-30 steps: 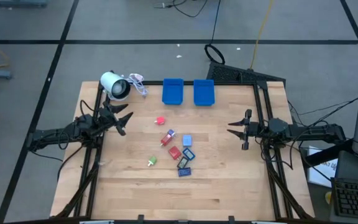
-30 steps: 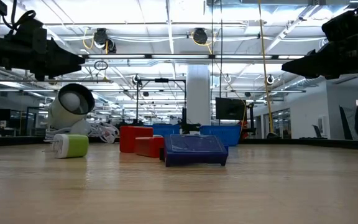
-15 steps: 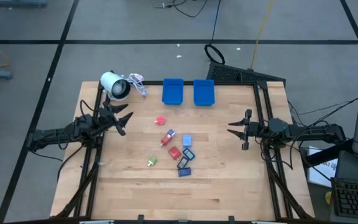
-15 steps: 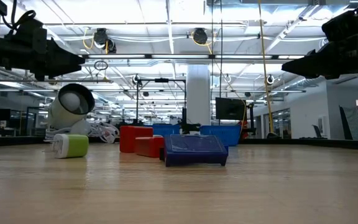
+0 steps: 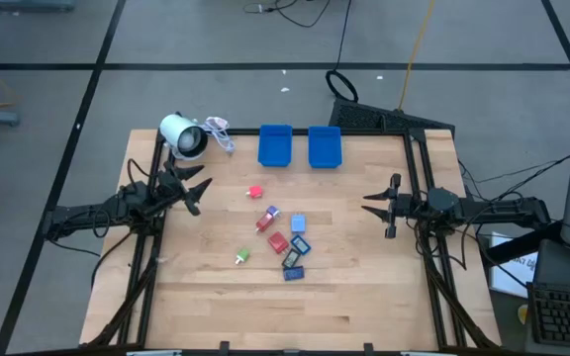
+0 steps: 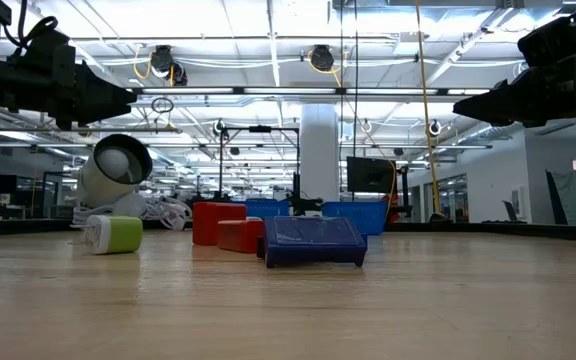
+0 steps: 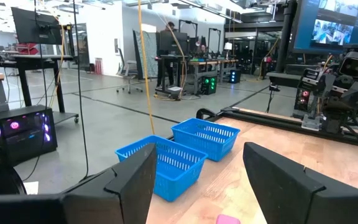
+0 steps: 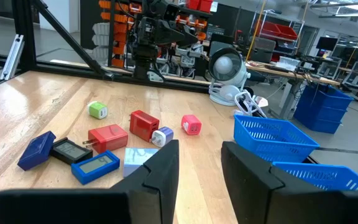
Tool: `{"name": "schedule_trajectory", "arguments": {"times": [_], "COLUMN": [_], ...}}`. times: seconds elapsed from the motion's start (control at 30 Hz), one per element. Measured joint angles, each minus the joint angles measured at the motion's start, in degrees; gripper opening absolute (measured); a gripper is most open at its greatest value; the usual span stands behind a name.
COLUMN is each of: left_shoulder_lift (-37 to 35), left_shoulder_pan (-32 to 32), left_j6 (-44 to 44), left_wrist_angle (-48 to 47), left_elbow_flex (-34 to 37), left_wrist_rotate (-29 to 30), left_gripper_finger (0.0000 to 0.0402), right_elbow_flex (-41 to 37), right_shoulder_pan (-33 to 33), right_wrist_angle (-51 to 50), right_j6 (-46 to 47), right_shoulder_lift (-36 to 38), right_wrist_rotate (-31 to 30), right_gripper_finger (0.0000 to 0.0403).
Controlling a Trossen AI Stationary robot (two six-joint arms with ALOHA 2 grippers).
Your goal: Pick & Place Office items
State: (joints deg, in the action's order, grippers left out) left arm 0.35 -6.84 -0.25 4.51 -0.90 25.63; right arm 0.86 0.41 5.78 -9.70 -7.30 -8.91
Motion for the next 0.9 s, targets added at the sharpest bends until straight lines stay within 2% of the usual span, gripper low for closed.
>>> {"name": "schedule_trajectory", "arguments": {"times": [0.37, 0.47, 0.53, 0.67, 0.9], "left_shoulder_lift": [0.01, 0.0, 0.01, 0.01, 0.01], "left_shoulder_pan": [-0.01, 0.01, 0.0, 0.01, 0.01], "left_j6": [0.0, -0.01, 0.0, 0.0, 0.0], "left_wrist_angle": [0.0, -0.01, 0.0, 0.0, -0.02], "left_elbow_flex": [0.01, 0.01, 0.0, -0.01, 0.01], "left_wrist_rotate": [0.0, 0.0, 0.0, 0.0, 0.0], "left_gripper_finger": [0.0244, 0.0244, 0.0244, 0.0244, 0.0244], "right_elbow_flex": [0.01, 0.02, 0.02, 0.0, 0.0], "right_shoulder_pan": [0.0, -0.03, 0.05, 0.08, 0.08], "right_wrist_angle": [0.17, 3.19, 5.8, 15.47, 34.37], "right_j6": [0.02, -1.44, 2.65, 16.7, 25.53], "right_shoulder_lift": [-0.01, -0.02, -0.16, -0.14, -0.14], "right_wrist_rotate": [0.0, 0.02, 2.93, 10.42, 11.96], "right_gripper_finger": [0.0112, 0.0112, 0.0112, 0.0112, 0.0112]}}
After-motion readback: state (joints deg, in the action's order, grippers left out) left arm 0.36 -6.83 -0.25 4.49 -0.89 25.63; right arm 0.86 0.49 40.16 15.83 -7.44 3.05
